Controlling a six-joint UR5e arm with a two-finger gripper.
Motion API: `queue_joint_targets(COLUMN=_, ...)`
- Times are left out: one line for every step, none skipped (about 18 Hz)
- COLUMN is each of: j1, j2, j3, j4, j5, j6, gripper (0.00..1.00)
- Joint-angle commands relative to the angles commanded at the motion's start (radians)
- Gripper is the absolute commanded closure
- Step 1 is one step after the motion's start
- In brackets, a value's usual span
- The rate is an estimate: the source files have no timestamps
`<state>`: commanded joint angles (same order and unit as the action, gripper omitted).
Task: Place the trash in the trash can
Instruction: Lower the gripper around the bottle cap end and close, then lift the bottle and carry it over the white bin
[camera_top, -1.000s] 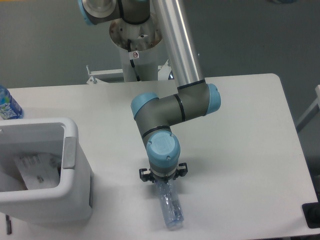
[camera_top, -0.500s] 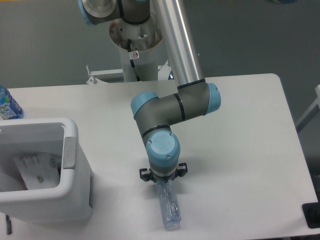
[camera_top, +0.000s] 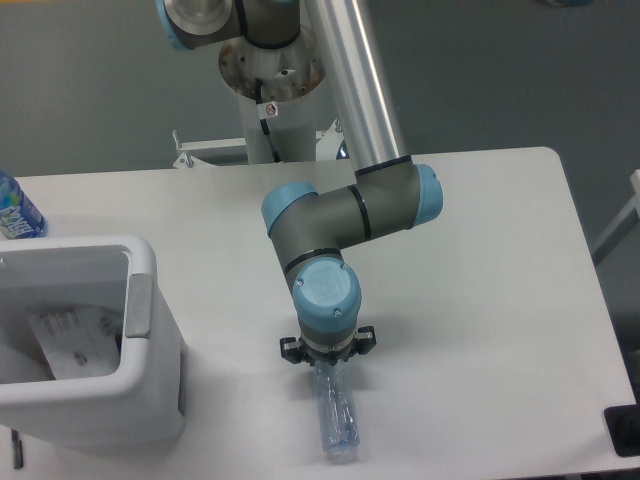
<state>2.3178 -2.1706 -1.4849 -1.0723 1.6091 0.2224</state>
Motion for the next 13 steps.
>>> queue_joint_targets(j1=0.0, j2=0.002, j3=0.006, j4=0.0, j5=-0.002, j6=0.002, gripper=0.44)
queue_joint_targets(j1=0.005, j2=0.006, j3=0.015, j4=0.012, j5=-0.003, j6=0.002, gripper=0.44)
queue_joint_targets(j1=0.015, j2=0.021, j3=0.014, j4=0.056, j5=-0.011, j6=0.002, gripper=0.44)
queue_joint_targets(j1=0.021, j2=0.032, j3=0.014, j4=0.078, j5=-0.012, j6=0.002, gripper=0.44)
queue_joint_targets(j1=0.023, j2=0.038, j3=0.014, j4=0.101, j5=-0.021, j6=0.002, gripper=0.44)
queue_joint_targets(j1=0.026, j2=0.044, j3=0.014, j4=0.121, j5=-0.041, j6=0.002, gripper=0.44)
queue_joint_targets(j1=0.031, j2=0.06, j3=0.015, j4=0.147, j5=-0.072, j6=0.0, gripper=0.45)
queue_joint_targets(j1=0.041, j2=0.072, j3=0.015, j4=0.172, j5=-0.107, j6=0.0, gripper=0.45)
queue_joint_targets(j1=0.051, j2=0.086, j3=0.015, j4=0.195, j5=-0.144, j6=-0.003, gripper=0.45)
queue_joint_targets(j1=0.052, j2=0.098, j3=0.017, j4=0.215, j5=-0.176, j6=-0.002, gripper=0.45)
queue_joint_targets(j1=0.058, j2=0.104, j3=0.026, j4=0.242, j5=-0.199, j6=-0.006, gripper=0.45)
queue_joint_targets(j1=0.064, j2=0.109, j3=0.04, j4=0.268, j5=-0.222, j6=-0.011, gripper=0.45)
queue_joint_targets(j1=0.066, j2=0.114, j3=0.057, j4=0.285, j5=-0.244, j6=-0.014, gripper=0.45)
